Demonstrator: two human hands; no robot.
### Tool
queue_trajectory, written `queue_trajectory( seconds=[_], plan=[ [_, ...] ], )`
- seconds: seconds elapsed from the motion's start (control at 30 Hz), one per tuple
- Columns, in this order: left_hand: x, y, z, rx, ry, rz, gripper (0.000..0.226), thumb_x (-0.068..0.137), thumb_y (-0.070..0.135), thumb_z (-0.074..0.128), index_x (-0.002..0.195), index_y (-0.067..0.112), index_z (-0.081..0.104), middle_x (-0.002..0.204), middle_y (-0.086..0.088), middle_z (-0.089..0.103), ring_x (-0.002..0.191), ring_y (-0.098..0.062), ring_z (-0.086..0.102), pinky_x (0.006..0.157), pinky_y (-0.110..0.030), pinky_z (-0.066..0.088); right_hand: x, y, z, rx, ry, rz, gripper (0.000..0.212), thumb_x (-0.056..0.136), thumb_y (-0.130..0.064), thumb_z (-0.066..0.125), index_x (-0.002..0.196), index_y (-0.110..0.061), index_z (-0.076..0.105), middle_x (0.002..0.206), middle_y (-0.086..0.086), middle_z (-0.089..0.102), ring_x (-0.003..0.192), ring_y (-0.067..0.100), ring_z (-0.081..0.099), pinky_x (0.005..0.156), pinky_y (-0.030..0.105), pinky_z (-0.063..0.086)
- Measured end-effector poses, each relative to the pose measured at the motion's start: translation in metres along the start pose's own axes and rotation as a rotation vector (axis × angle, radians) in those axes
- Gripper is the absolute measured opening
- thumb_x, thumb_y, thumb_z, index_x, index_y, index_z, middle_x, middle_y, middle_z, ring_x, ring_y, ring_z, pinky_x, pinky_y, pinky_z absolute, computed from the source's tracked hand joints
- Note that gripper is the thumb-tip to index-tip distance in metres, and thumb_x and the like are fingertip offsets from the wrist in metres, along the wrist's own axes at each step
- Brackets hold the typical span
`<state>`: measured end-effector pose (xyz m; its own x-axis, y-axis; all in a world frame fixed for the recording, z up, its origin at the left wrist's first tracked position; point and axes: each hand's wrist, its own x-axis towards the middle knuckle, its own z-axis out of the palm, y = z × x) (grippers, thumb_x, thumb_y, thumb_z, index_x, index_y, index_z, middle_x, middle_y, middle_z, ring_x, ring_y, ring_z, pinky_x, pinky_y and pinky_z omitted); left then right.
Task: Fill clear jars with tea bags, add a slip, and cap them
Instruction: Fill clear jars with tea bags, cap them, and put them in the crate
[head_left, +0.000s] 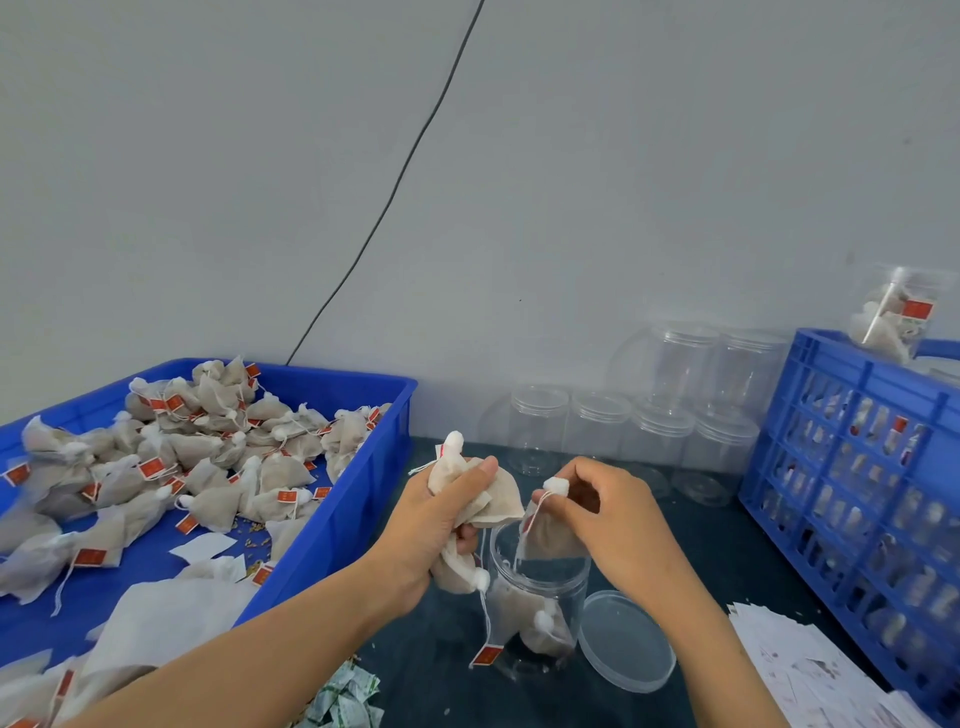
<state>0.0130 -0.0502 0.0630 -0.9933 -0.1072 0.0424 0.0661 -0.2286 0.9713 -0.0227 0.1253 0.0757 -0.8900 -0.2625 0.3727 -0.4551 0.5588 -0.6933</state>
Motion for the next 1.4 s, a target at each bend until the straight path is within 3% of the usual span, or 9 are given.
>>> queue_trajectory(
  seconds=[0.2, 0.37, 0.47, 0.73, 0.9, 1.03, 1.2, 1.3, 1.4],
  plan=[
    [0.0, 0.0, 0.0, 0.017, 0.003, 0.018, 0.037, 0.072, 0.042, 0.071, 0.09, 0.012, 0.061, 0.065, -0.001, 0.061, 0.05, -0.007, 0.052, 0.042, -0.017, 0.04, 0.0, -0.001, 0.002, -0.011, 0.106, -0.051, 0.009, 0.086, -0.034, 0.068, 0.083, -0.027, 0.063, 0.078, -0.016, 0.062, 0.077, 0.002, 0.057, 0.063, 0.009, 0.043],
    [-0.001, 0.0, 0.0, 0.014, -0.006, 0.013, 0.025, 0.079, 0.031, 0.07, 0.09, 0.01, 0.06, 0.065, -0.002, 0.061, 0.053, -0.009, 0.054, 0.042, -0.018, 0.04, -0.002, 0.007, 0.005, -0.164, 0.052, -0.056, 0.014, 0.088, -0.021, 0.068, 0.086, -0.03, 0.057, 0.077, -0.017, 0.062, 0.073, 0.002, 0.06, 0.072, 0.022, 0.051],
    [-0.001, 0.0, 0.001, 0.027, -0.024, 0.005, 0.018, 0.087, 0.024, 0.068, 0.093, 0.008, 0.06, 0.064, -0.002, 0.062, 0.051, -0.009, 0.054, 0.041, -0.018, 0.039, -0.003, 0.007, 0.006, -0.29, 0.008, -0.102, 0.015, 0.089, -0.022, 0.064, 0.082, -0.033, 0.056, 0.076, -0.019, 0.062, 0.076, -0.001, 0.058, 0.07, 0.019, 0.047],
    [-0.004, -0.001, 0.0, 0.068, -0.093, 0.017, 0.031, 0.075, 0.028, 0.072, 0.096, 0.009, 0.061, 0.066, -0.002, 0.066, 0.049, -0.006, 0.057, 0.043, -0.017, 0.04, -0.004, -0.005, 0.006, 0.201, -0.068, -0.116, 0.022, 0.089, -0.049, 0.052, 0.106, -0.039, 0.062, 0.096, -0.026, 0.063, 0.093, -0.005, 0.059, 0.077, 0.013, 0.049],
    [-0.005, 0.002, 0.0, -0.03, -0.196, 0.026, 0.033, 0.077, 0.021, 0.066, 0.105, 0.004, 0.058, 0.071, -0.009, 0.067, 0.056, -0.011, 0.064, 0.041, -0.016, 0.039, -0.004, -0.002, 0.011, 0.129, -0.096, -0.163, 0.029, 0.089, -0.035, 0.066, 0.114, -0.044, 0.056, 0.11, -0.024, 0.059, 0.102, -0.008, 0.054, 0.082, 0.013, 0.045],
    [-0.004, 0.004, -0.002, -0.075, -0.235, -0.031, 0.04, 0.079, 0.017, 0.068, 0.116, 0.002, 0.061, 0.078, -0.013, 0.063, 0.04, -0.008, 0.041, 0.04, -0.016, 0.036, -0.003, 0.002, 0.003, 0.191, -0.176, -0.148, 0.044, 0.082, -0.042, 0.07, 0.12, -0.05, 0.052, 0.115, -0.023, 0.061, 0.104, -0.003, 0.058, 0.086, 0.018, 0.049],
    [-0.002, 0.004, -0.002, -0.114, -0.307, -0.083, 0.04, 0.076, 0.019, 0.066, 0.114, 0.009, 0.067, 0.094, -0.016, 0.066, 0.041, -0.006, 0.036, 0.04, -0.014, 0.035, -0.003, 0.006, 0.005, 0.127, -0.224, -0.125, 0.045, 0.083, -0.027, 0.074, 0.119, -0.041, 0.052, 0.114, -0.017, 0.065, 0.102, 0.002, 0.062, 0.091, 0.03, 0.053],
    [-0.004, 0.006, -0.002, -0.117, -0.301, -0.073, 0.035, 0.076, 0.019, 0.066, 0.11, 0.01, 0.07, 0.098, -0.02, 0.068, 0.049, -0.01, 0.044, 0.041, -0.014, 0.035, -0.003, 0.007, 0.007, 0.112, -0.214, -0.109, 0.031, 0.09, -0.034, 0.064, 0.119, -0.037, 0.053, 0.109, -0.014, 0.066, 0.096, 0.002, 0.063, 0.086, 0.025, 0.052],
    [-0.003, 0.005, -0.003, -0.139, -0.285, -0.062, 0.042, 0.079, 0.016, 0.063, 0.119, 0.005, 0.061, 0.111, -0.022, 0.069, 0.09, -0.027, 0.069, 0.04, -0.014, 0.036, -0.003, 0.005, 0.005, 0.108, -0.159, -0.076, 0.018, 0.096, -0.042, 0.048, 0.106, -0.032, 0.061, 0.089, -0.007, 0.069, 0.076, 0.004, 0.064, 0.074, 0.016, 0.049]
  ],
)
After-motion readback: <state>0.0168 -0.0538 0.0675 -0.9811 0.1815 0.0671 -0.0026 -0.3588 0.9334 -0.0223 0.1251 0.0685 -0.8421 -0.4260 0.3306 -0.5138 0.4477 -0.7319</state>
